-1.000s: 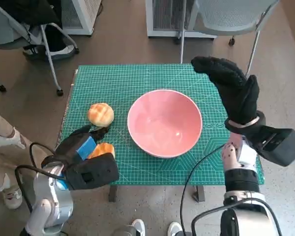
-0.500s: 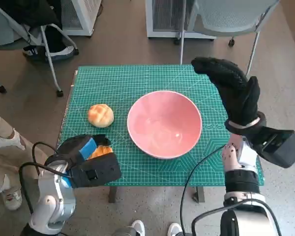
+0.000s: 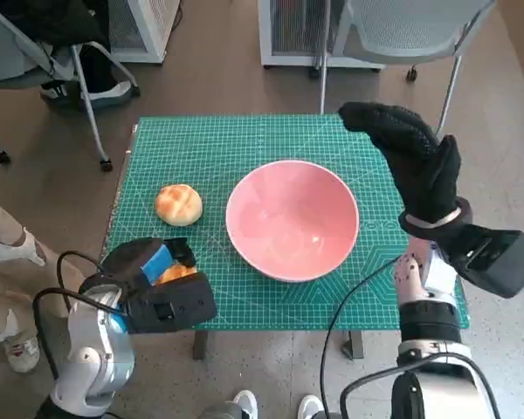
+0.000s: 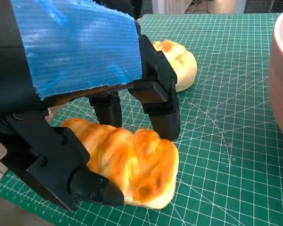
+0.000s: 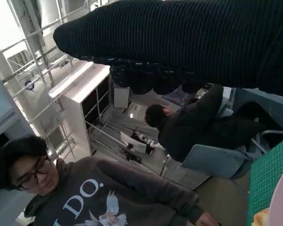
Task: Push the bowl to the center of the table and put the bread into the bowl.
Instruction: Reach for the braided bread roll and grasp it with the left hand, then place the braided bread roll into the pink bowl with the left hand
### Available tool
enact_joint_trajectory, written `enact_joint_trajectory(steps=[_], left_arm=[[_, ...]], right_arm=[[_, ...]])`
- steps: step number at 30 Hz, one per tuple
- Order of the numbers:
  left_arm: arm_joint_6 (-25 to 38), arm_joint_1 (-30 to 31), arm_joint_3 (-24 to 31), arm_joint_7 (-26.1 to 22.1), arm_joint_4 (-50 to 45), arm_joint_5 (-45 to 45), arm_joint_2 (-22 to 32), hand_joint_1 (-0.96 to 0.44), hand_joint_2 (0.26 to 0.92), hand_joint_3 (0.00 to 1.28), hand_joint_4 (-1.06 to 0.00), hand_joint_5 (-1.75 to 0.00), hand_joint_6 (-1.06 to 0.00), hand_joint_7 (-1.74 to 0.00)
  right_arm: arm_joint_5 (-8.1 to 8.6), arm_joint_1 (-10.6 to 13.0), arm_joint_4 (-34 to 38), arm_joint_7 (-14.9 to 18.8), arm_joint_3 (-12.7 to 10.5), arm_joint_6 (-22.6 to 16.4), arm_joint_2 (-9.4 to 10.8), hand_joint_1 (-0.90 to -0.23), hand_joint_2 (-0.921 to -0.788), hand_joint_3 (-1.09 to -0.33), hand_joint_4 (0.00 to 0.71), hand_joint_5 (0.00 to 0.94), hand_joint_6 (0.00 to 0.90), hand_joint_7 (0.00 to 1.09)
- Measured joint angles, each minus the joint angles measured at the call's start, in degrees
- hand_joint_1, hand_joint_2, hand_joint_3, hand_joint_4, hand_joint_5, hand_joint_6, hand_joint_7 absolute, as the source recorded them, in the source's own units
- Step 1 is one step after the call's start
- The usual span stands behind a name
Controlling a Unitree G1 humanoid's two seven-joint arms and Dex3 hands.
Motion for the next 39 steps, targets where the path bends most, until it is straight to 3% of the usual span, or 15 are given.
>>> enact_joint_trajectory(steps=[14,26,33,36,39], left_arm=[[-0.54,0.07,0.6,-0.41,-1.13,-0.48,0.07,0.0,0.665,0.53,-0.67,-1.41,-0.68,-1.03],[0.15,-0.94,2.43,-3.95,-5.72,-1.2,0.51,0.0,0.68,0.5,-0.67,-1.41,-0.7,-0.99],[0.21,-5.4,4.86,-5.55,-11.17,-1.83,0.65,0.01,0.691,0.46,-0.7,-1.38,-0.71,-0.97],[-0.43,-8.45,6.41,-5.52,-13.23,-2.58,0.67,0.0,0.759,0.33,-0.73,-1.28,-0.68,-1.01],[-1.4,-11.9,7.65,-5.27,-14.63,-3.57,0.71,0.0,0.786,0.28,-0.74,-1.25,-0.67,-1.02]], right_arm=[[0.04,0.0,0.03,0.38,-0.1,0.36,0.06,-0.613,-0.921,-0.741,0.132,0.001,-0.001,0.51],[0.7,0.02,0.03,0.57,-0.16,0.68,0.1,-0.613,-0.921,-0.741,0.131,0.001,-0.001,0.51],[0.84,0.01,0.11,0.75,-0.37,0.74,0.09,-0.613,-0.921,-0.741,0.132,0.001,-0.001,0.51],[0.86,0.01,0.15,0.79,-0.43,0.76,0.09,-0.611,-0.921,-0.742,0.132,0.001,-0.001,0.51],[0.86,0.01,0.14,0.79,-0.44,0.76,0.1,-0.61,-0.921,-0.743,0.132,0.001,-0.001,0.51]])
